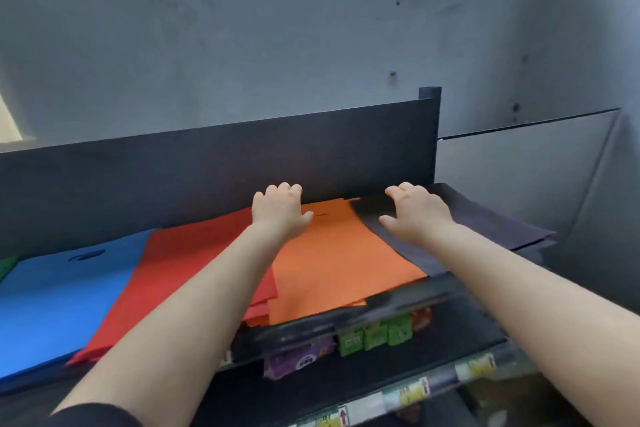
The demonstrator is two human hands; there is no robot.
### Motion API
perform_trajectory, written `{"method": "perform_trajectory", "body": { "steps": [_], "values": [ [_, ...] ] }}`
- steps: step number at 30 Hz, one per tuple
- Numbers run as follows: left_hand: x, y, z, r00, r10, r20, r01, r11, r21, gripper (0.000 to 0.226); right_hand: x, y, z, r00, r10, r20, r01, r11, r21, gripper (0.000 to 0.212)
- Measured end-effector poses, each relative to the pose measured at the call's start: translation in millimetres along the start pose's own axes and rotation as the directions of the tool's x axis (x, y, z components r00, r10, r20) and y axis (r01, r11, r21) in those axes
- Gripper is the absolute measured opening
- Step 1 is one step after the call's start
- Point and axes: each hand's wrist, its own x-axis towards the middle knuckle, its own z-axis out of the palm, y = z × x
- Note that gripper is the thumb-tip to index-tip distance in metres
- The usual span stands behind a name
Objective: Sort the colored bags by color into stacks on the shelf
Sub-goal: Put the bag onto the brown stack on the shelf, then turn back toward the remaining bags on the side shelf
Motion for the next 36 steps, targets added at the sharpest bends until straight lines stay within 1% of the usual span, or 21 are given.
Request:
{"method": "perform_trajectory", "body": {
  "steps": [3, 7, 11, 15, 18, 20, 23, 28, 32, 36],
  "values": [
    [19.3, 73.1, -3.1, 0.993, 0.116, -0.019, -0.117, 0.992, -0.049, 0.052, -11.1, 68.5, -13.8, 0.993, 0.111, 0.035, -0.109, 0.992, -0.070, 0.047],
    [33.5, 175.5, -5.1, 0.969, 0.246, -0.005, -0.245, 0.963, -0.113, 0.054, -30.0, 162.8, -32.5, 0.964, 0.256, 0.073, -0.239, 0.953, -0.187, 0.052],
    [42.4, 276.0, -6.2, 0.938, 0.346, -0.017, -0.345, 0.927, -0.150, 0.051, -55.3, 253.5, -48.2, 0.932, 0.356, 0.072, -0.326, 0.907, -0.267, 0.052],
    [44.7, 372.6, -7.8, 0.899, 0.437, -0.026, -0.432, 0.876, -0.214, 0.053, -89.6, 335.5, -65.2, 0.893, 0.445, 0.057, -0.406, 0.855, -0.323, 0.054],
    [43.0, 442.1, -8.9, 0.858, 0.512, -0.047, -0.507, 0.827, -0.245, 0.054, -118.9, 390.6, -78.3, 0.849, 0.527, 0.034, -0.480, 0.796, -0.369, 0.052],
    [41.7, 472.0, -9.3, 0.838, 0.543, -0.057, -0.538, 0.803, -0.258, 0.053, -132.8, 414.2, -83.9, 0.826, 0.563, 0.028, -0.508, 0.765, -0.395, 0.050],
    [37.3, 537.5, -11.4, 0.782, 0.617, -0.087, -0.613, 0.736, -0.288, 0.054, -162.8, 461.5, -97.6, 0.759, 0.651, 0.011, -0.584, 0.688, -0.431, 0.050],
    [29.4, 635.2, -14.3, 0.662, 0.737, -0.136, -0.734, 0.601, -0.315, 0.048, -203.9, 528.4, -113.0, 0.656, 0.754, -0.032, -0.683, 0.575, -0.449, 0.049],
    [30.4, 707.8, -5.7, 0.584, 0.800, -0.138, -0.785, 0.513, -0.348, 0.052, -228.3, 579.5, -116.0, 0.572, 0.819, -0.047, -0.743, 0.493, -0.452, 0.050],
    [39.8, 777.8, 9.0, 0.506, 0.852, -0.137, -0.823, 0.429, -0.372, 0.052, -242.3, 627.4, -113.5, 0.503, 0.861, -0.074, -0.781, 0.416, -0.465, 0.044]
  ]
}}
